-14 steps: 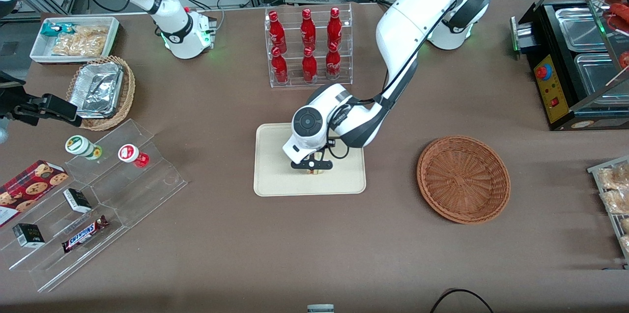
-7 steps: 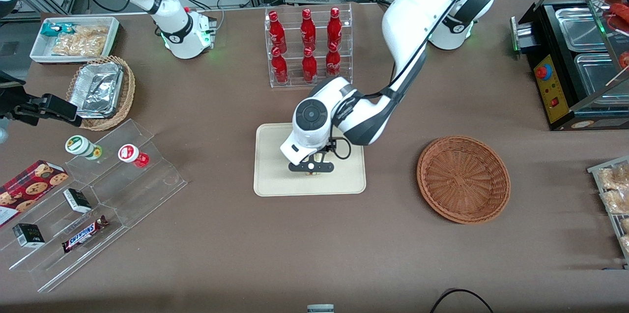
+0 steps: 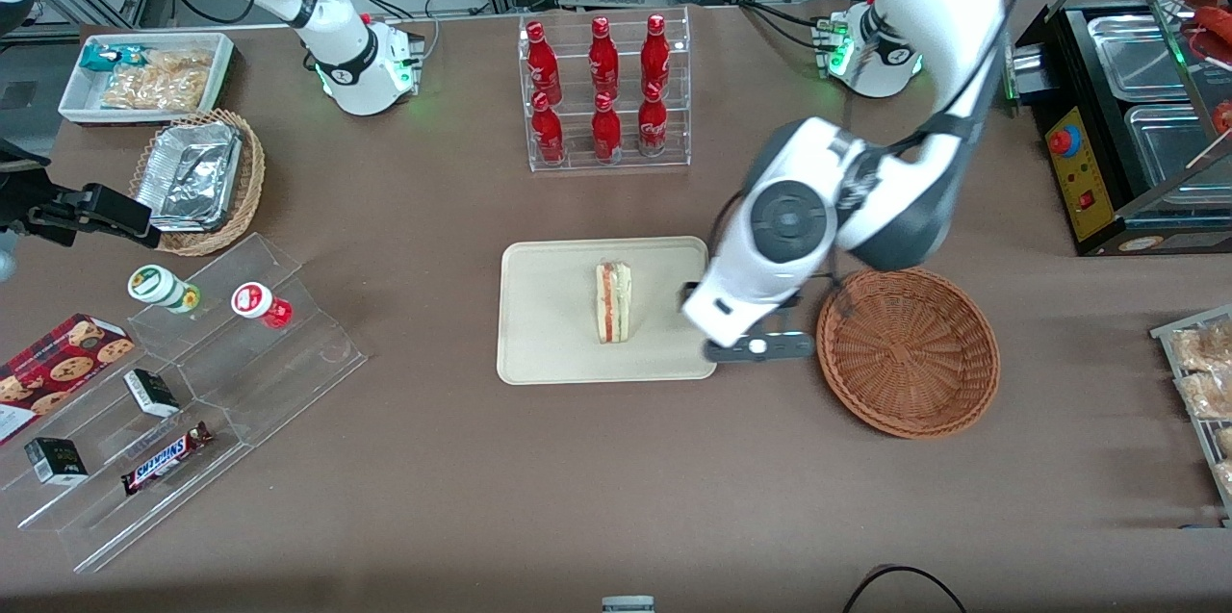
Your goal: Place sandwich from basket to tray
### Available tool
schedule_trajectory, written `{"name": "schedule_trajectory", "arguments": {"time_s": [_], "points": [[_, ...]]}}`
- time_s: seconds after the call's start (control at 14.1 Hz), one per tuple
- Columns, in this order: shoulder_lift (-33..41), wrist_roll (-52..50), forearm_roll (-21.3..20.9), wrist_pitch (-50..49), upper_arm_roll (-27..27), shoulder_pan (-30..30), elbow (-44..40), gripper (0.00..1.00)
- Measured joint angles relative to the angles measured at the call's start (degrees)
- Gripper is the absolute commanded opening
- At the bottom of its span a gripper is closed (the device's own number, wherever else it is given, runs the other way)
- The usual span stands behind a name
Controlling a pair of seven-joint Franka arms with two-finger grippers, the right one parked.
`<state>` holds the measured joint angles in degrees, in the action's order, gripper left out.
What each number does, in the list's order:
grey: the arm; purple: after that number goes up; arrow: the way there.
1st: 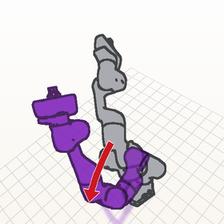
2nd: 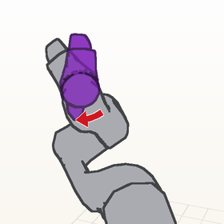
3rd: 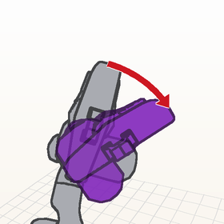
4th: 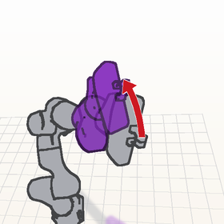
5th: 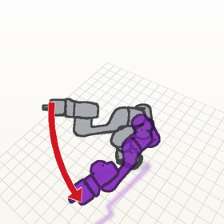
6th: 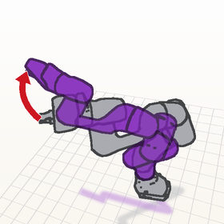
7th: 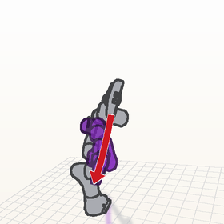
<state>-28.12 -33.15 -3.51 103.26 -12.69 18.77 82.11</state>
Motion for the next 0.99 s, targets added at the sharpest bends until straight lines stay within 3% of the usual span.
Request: {"name": "schedule_trajectory", "arguments": {"time_s": [0.42,0.71,0.99], "points": [[16.10,10.49,0.03,-2.64,0.21,-12.44,15.50,1.00],[22.66,16.72,0.09,-7.31,0.33,-18.96,16.27,1.00],[24.91,17.91,0.11,-8.59,0.35,-20.96,15.47,1.00]]}}
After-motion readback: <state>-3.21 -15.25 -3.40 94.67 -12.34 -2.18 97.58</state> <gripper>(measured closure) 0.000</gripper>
